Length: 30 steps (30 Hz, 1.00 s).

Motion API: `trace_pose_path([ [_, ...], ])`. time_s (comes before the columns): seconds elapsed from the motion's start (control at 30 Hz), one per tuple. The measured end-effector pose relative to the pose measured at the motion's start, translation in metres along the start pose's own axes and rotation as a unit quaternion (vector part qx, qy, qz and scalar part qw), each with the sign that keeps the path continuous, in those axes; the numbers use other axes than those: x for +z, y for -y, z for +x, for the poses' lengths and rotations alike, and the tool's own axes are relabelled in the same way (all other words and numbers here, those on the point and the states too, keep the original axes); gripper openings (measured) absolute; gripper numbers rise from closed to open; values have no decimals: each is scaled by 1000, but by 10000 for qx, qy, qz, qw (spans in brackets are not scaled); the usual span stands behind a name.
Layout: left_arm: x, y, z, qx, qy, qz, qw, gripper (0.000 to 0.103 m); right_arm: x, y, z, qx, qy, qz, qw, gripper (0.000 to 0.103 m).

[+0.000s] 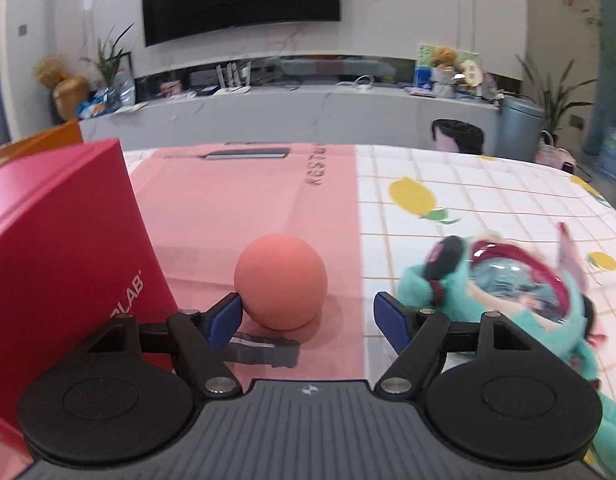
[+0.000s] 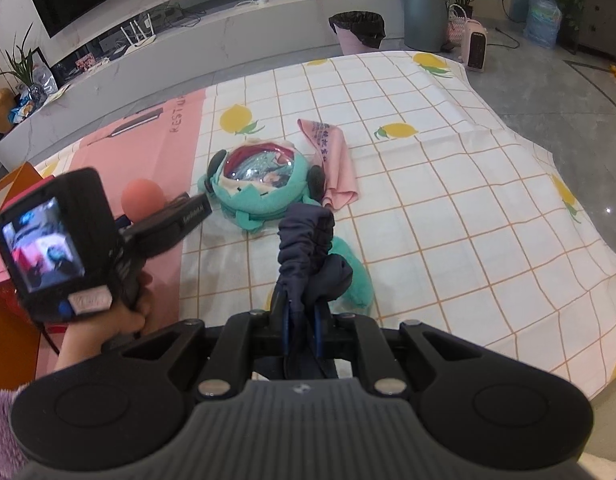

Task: Organize soft objects
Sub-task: 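Grasp the orange ball with the left gripper while the right gripper holds the navy fabric, then carry the orange ball and navy fabric over the orange box with both grippers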

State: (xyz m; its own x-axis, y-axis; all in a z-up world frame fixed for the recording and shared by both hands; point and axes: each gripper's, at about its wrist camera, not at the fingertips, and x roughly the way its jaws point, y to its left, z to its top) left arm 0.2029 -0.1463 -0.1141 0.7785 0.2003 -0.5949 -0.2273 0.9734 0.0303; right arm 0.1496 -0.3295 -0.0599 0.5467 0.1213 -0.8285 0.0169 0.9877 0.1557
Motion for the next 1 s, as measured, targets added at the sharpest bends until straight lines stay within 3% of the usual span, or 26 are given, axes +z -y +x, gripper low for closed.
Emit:
trace_pose_path([
  [0.37, 8, 14, 12, 603, -93, 44, 9981, 86, 0, -4, -2, 163, 13, -92, 9998, 10],
  [0.47, 9, 13, 14, 785, -112, -146, 9967, 78, -1, -4, 0, 161, -38, -94, 9998, 10],
  [0.6, 10, 6, 12, 941, -167, -400, 9946, 58, -1, -2, 3, 172, -90, -50, 9998, 10],
  [1.0, 1, -11, -15, 178, -371, -273, 9988, 51, -3, -6, 8, 174, -215, -190, 9994, 10],
])
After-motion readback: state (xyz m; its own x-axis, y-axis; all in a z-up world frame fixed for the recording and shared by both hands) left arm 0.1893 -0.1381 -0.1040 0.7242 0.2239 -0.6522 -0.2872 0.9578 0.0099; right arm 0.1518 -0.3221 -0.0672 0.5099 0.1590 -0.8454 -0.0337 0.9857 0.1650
